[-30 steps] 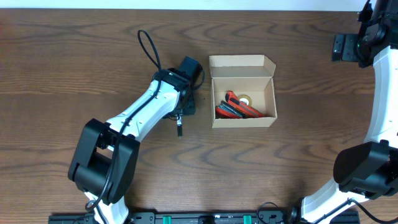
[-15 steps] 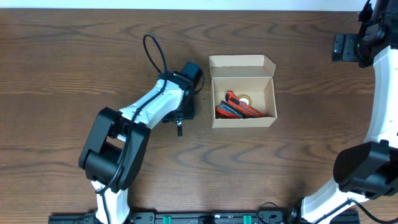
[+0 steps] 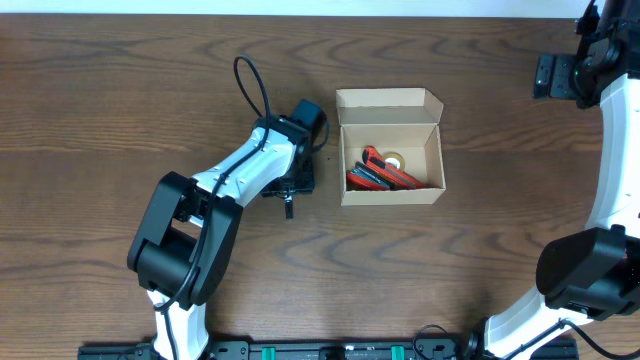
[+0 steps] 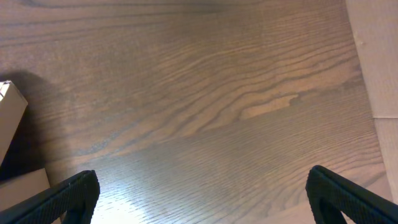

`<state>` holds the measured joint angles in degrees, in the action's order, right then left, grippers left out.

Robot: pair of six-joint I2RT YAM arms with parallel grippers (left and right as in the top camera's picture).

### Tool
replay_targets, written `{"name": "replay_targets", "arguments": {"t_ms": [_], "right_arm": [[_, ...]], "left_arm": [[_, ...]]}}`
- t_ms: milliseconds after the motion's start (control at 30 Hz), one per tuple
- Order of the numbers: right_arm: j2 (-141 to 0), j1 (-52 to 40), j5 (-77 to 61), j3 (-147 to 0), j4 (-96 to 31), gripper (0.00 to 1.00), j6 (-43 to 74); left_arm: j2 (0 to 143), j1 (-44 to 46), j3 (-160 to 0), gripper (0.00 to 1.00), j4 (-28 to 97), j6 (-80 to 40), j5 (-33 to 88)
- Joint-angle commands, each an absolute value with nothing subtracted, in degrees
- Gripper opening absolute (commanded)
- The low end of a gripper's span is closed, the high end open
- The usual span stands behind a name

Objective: Pack container
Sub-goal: 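Lower the left gripper and grasp the white whiteboard marker, then lift the whiteboard marker and carry it over the box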

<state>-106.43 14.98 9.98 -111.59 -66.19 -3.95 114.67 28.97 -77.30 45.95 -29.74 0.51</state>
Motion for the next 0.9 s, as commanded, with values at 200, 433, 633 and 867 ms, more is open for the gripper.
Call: {"name": "replay_targets", "arguments": {"t_ms": [200, 433, 633, 867], "right_arm": [[-105.51, 15.25, 10.02, -112.49, -66.24, 0.99, -3.25], [-105.51, 15.25, 10.02, -112.49, -66.24, 0.99, -3.25], [-105.51, 15.25, 10.02, -112.49, -66.24, 0.99, -3.25], [-105.51, 15.25, 10.02, -112.49, -66.24, 0.99, -3.25]], "left_arm": [[114.76, 28.95, -76.16, 0.52, 45.06, -27.77, 1.17], [114.76, 28.95, -73.6, 0.52, 44.53, -27.79, 1.52], [114.76, 28.95, -73.6, 0.43, 44.25, -27.79, 1.52], [114.76, 28.95, -73.6, 0.06, 44.27, -27.73, 1.52]]}}
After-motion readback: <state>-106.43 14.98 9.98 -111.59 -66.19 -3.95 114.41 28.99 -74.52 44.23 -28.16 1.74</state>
